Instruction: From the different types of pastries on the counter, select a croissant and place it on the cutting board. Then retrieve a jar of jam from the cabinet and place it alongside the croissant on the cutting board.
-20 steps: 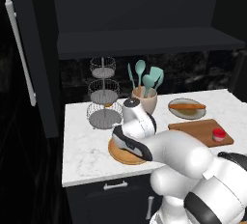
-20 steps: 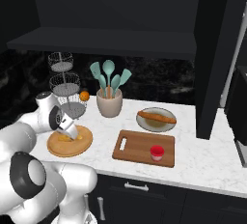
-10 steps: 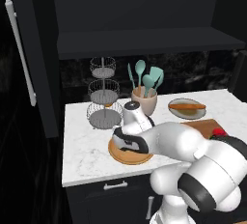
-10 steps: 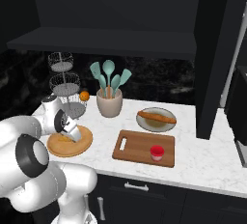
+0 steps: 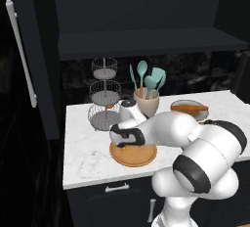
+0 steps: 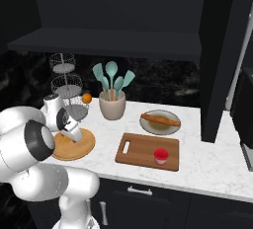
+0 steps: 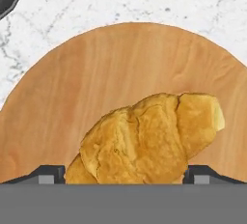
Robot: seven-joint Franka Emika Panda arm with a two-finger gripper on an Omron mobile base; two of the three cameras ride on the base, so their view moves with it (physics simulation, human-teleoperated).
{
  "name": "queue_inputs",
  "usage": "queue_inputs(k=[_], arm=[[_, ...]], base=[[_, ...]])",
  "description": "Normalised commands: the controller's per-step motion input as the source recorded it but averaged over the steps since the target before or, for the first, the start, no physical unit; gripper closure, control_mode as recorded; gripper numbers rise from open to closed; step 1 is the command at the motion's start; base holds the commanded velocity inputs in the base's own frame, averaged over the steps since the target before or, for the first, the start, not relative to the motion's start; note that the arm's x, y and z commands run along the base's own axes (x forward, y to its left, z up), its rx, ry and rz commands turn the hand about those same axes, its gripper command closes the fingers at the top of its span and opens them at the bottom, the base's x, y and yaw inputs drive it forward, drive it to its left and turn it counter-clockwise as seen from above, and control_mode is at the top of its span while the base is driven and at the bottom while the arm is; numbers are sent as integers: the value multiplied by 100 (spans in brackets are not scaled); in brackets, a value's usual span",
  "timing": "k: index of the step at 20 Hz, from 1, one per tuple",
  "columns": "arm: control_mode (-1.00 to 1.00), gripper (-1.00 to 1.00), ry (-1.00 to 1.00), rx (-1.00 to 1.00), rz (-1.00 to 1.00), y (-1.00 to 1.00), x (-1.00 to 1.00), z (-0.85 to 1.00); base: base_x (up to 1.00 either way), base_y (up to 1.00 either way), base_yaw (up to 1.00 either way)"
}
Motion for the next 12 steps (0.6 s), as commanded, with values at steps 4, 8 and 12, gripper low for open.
queue_inputs(k=[4, 8, 12], arm=[[-100, 100, 4, 7, -1, 1, 4, -33], [-100, 100, -1, 1, 0, 0, 2, 39], [-100, 100, -1, 0, 0, -1, 0, 100]], base=[[0, 0, 0], [0, 0, 0], [0, 0, 0]])
